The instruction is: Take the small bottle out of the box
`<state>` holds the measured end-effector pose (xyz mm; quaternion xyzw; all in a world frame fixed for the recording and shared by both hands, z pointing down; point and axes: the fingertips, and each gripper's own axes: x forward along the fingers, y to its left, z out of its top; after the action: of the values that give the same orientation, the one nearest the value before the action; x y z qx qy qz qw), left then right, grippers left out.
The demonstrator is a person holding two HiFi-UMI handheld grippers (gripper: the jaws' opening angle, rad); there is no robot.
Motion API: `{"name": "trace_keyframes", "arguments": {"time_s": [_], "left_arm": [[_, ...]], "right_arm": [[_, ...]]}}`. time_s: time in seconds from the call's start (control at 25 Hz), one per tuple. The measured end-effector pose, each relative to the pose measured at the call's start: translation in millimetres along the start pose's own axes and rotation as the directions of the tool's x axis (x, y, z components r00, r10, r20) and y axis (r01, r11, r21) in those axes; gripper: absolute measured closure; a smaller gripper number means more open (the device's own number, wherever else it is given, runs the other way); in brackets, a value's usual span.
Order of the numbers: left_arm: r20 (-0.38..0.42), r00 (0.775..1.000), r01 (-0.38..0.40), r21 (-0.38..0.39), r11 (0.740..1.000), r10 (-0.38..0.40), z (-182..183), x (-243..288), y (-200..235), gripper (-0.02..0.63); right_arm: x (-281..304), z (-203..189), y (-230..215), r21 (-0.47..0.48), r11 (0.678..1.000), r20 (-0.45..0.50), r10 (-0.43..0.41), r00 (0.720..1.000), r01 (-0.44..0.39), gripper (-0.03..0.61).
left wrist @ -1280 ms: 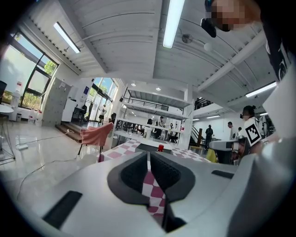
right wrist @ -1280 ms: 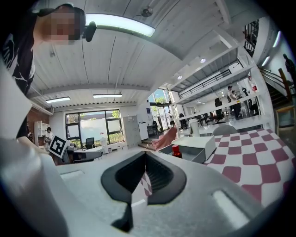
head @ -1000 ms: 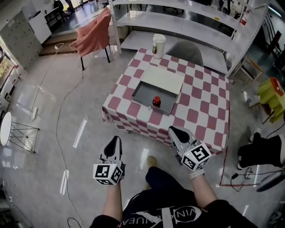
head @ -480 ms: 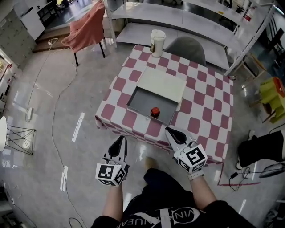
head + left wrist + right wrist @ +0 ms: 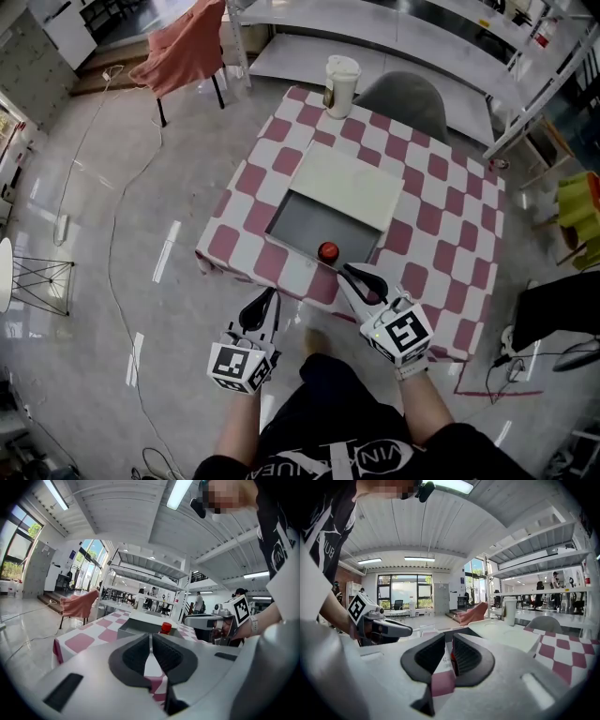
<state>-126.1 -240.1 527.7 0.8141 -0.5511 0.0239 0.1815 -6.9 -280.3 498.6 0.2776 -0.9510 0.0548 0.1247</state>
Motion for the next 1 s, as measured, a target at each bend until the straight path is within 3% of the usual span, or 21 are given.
{"name": "trace_keyframes", "arguments": {"time_s": [0.4, 0.64, 1.0], "left_arm": [[-0.018, 1.000, -0.005, 0.010, 1.000, 0.006, -3, 19, 4, 0.589], [-0.046, 0.998, 0.051, 0.026, 0.998, -0.050, -6, 36, -3, 0.589], [-0.062, 0.994, 0.098, 0.037, 0.995, -0.095, 3, 56, 17, 0.589]], "right_arm": [[20, -15, -16, -0.046, 0.999, -0.105, -0.005, 0.994, 0.000, 0.487], [27, -21, -20, -0.053, 0.999, -0.138, -0.008, 0.990, 0.000, 0.446], [41, -30, -23, -0.049, 0.999, -0.189, -0.032, 0.981, 0.023, 0.442]]}}
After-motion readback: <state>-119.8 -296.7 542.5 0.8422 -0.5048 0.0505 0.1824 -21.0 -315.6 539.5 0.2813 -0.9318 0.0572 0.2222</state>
